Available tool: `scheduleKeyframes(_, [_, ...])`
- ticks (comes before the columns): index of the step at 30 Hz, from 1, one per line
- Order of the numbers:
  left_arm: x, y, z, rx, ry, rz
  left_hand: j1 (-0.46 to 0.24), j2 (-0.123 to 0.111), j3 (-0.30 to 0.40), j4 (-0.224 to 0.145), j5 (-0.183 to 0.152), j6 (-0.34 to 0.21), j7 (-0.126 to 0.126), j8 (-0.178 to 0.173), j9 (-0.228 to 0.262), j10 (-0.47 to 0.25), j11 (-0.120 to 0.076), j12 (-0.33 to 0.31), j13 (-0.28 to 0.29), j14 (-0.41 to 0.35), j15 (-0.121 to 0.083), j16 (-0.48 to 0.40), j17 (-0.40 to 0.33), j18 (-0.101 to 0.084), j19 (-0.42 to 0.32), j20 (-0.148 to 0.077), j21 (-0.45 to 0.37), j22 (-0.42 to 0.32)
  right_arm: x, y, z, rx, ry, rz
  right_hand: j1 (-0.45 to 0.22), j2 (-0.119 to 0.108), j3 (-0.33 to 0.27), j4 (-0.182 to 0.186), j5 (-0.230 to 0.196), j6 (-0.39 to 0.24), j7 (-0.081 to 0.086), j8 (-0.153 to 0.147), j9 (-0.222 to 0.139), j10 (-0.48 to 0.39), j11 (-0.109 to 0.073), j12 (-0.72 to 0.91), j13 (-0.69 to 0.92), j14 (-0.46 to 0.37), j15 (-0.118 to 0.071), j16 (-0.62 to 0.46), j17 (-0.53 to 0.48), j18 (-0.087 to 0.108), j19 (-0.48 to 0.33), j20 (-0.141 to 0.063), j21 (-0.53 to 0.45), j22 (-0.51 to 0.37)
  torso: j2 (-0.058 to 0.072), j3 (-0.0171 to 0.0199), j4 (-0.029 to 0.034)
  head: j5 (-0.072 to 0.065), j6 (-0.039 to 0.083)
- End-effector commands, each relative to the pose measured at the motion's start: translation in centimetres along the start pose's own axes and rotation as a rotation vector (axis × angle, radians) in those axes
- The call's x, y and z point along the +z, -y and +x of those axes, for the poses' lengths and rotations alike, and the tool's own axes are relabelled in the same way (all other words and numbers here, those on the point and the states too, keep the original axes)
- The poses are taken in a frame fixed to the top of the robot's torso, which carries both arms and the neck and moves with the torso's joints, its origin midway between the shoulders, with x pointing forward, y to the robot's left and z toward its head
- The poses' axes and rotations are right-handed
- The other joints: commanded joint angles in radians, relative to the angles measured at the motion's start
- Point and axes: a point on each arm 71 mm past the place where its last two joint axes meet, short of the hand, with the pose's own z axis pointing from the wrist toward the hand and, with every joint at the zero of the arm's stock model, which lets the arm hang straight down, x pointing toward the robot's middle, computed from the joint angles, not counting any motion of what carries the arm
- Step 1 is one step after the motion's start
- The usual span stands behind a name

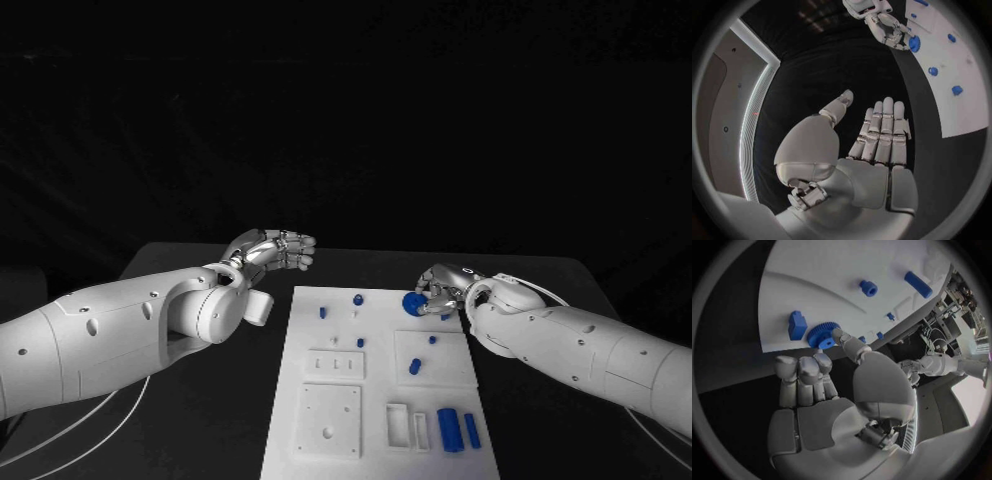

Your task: Assemble the parts on the task board

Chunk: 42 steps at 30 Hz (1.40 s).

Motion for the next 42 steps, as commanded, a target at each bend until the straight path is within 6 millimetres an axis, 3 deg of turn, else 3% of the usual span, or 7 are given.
scheduleKeyframes(1, [0.0,0.2,0.2,-0.001,-0.013,0.013,0.000,-0.004,0.005,-0.001,0.002,0.007,0.008,-0.005,-0.002,0.000,0.004,-0.005,-0.001,0.002,0.003,-0.005,0.001,0.018,-0.005,0.002,0.007,0.022,-0.1,-0.2,0.6,-0.037,-0.018,-0.013,0.003,0.005,0.005,-0.001,0.003,0.009,0.001,0.004,-0.001,-0.009,0.002,0.003,-0.001,-0.008,0.002,-0.007,0.001,0.118,-0.007,-0.003,0.006,0.001,0.000,0.0000,-0.0004,-0.001,-0.002])
scheduleKeyframes(8, [0.0,0.2,0.3,-0.001,-0.015,0.012,0.000,-0.004,0.005,-0.001,0.002,0.007,0.008,-0.005,-0.002,0.000,0.004,-0.005,-0.001,0.002,0.003,-0.005,0.001,0.018,-0.005,0.002,0.007,0.022,-0.1,-0.3,0.9,-0.065,-0.007,-0.005,0.006,0.007,0.015,0.000,-0.006,0.017,0.003,0.008,0.000,-0.007,0.004,0.005,-0.002,-0.007,0.004,-0.010,0.007,0.118,-0.007,-0.003,0.007,0.004,0.000,-0.0001,0.0006,-0.003,-0.003])
scheduleKeyframes(27, [0.0,0.2,0.2,-0.001,-0.013,0.011,0.000,-0.003,0.006,-0.001,0.003,0.007,0.008,-0.006,-0.002,0.000,0.004,-0.005,-0.001,0.002,0.003,-0.005,0.001,0.018,-0.006,0.002,0.007,0.022,-0.2,-0.9,1.4,-0.136,0.014,-0.008,-0.037,-0.010,0.007,0.032,0.048,0.034,0.001,0.014,0.000,-0.014,0.002,0.003,-0.013,-0.002,0.003,-0.021,0.026,0.118,-0.005,-0.003,0.007,0.015,0.000,-0.0002,-0.0002,-0.005,-0.008])
scheduleKeyframes(33, [-0.1,0.2,0.2,-0.001,-0.013,0.011,0.001,-0.003,0.006,-0.001,0.003,0.007,0.008,-0.006,-0.002,0.000,0.004,-0.006,-0.001,0.002,0.003,-0.005,0.001,0.018,-0.006,0.002,0.007,0.022,-0.3,-1.0,1.7,-0.174,0.021,-0.014,-0.029,-0.011,0.011,0.030,0.036,0.045,-0.003,0.020,0.002,-0.012,-0.002,0.004,-0.014,-0.001,-0.002,-0.024,0.030,0.118,-0.005,-0.004,0.006,0.017,0.000,-0.0003,0.0005,-0.007,-0.009])
scheduleKeyframes(35, [-0.1,0.2,0.2,-0.001,-0.013,0.011,0.001,-0.003,0.006,-0.001,0.003,0.007,0.008,-0.006,-0.002,0.000,0.004,-0.006,-0.001,0.002,0.003,-0.005,0.001,0.018,-0.006,0.002,0.007,0.022,-0.4,-1.0,1.8,-0.193,0.028,-0.016,-0.009,-0.009,0.026,0.024,0.004,0.062,-0.009,0.029,0.007,-0.011,-0.005,0.004,-0.015,0.000,-0.004,-0.024,0.031,0.118,-0.005,-0.006,0.005,0.017,0.000,-0.0003,0.0004,-0.006,-0.010])
scheduleKeyframes(38, [-0.1,0.2,0.2,0.000,-0.012,0.011,0.001,-0.003,0.006,-0.001,0.003,0.007,0.008,-0.006,-0.002,0.000,0.005,-0.006,-0.001,0.002,0.003,-0.005,0.001,0.018,-0.006,0.002,0.007,0.022,-0.4,-0.9,1.7,-0.210,0.039,-0.016,0.030,-0.005,0.086,0.029,-0.042,0.084,-0.016,0.039,0.010,-0.007,-0.014,-0.001,-0.022,0.002,-0.013,-0.031,0.036,0.118,-0.004,-0.004,0.003,0.020,0.000,0.0001,0.0000,-0.006,-0.011])
scheduleKeyframes(42, [-0.1,0.2,0.2,-0.001,-0.012,0.012,0.001,-0.003,0.006,-0.001,0.003,0.007,0.008,-0.006,-0.002,0.000,0.005,-0.006,-0.001,0.002,0.003,-0.006,0.002,0.018,-0.006,0.002,0.007,0.022,-0.5,-1.0,1.7,-0.211,0.056,-0.020,0.047,0.000,0.123,0.029,-0.051,0.108,-0.023,0.049,0.015,-0.002,-0.020,-0.001,-0.025,0.005,-0.018,-0.037,0.041,0.118,-0.003,0.001,0.005,0.026,0.000,0.0006,-0.0013,-0.006,-0.011])
